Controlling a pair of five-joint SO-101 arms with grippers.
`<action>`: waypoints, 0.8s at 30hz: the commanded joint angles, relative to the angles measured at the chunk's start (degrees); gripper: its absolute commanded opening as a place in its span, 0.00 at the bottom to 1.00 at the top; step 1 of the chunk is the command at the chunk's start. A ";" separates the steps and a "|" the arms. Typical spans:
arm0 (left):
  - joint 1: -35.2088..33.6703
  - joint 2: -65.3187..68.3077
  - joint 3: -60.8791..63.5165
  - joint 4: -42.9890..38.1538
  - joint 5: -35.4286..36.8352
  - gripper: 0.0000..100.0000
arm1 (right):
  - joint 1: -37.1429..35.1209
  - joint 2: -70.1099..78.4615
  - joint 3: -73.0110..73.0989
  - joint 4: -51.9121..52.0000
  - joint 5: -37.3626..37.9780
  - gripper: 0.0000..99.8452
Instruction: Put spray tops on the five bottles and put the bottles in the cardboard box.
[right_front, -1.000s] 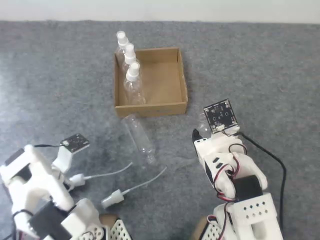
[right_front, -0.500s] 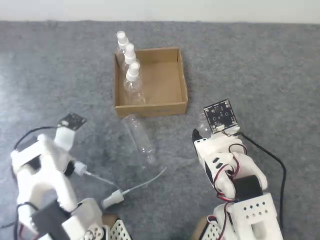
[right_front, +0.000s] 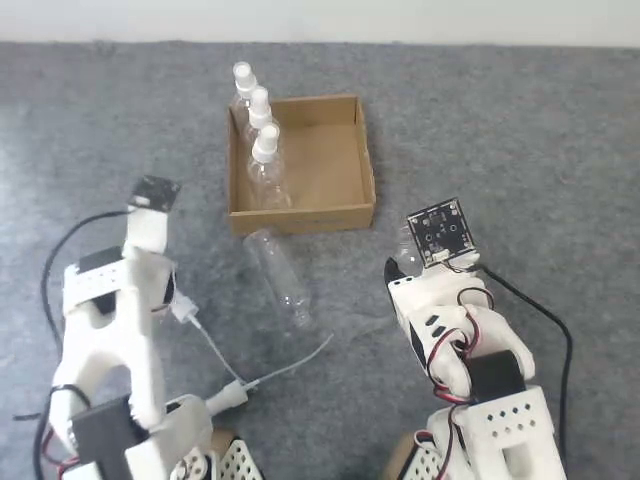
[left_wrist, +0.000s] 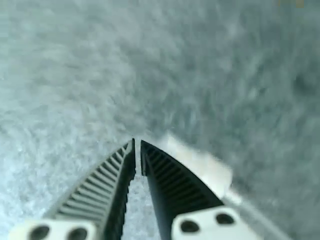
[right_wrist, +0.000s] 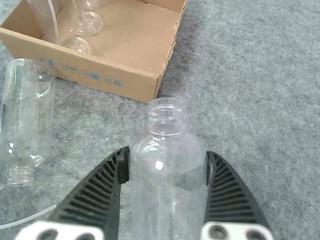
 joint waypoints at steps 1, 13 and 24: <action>0.35 -0.88 -8.84 4.75 10.46 0.02 | 0.13 -0.92 -0.53 -1.19 1.14 0.10; 0.35 -0.53 -14.37 15.74 20.22 0.20 | 0.13 -0.92 -0.53 -1.19 1.23 0.10; -0.79 -0.53 -10.33 15.38 33.05 0.20 | 0.13 -0.92 -0.53 -1.19 1.23 0.10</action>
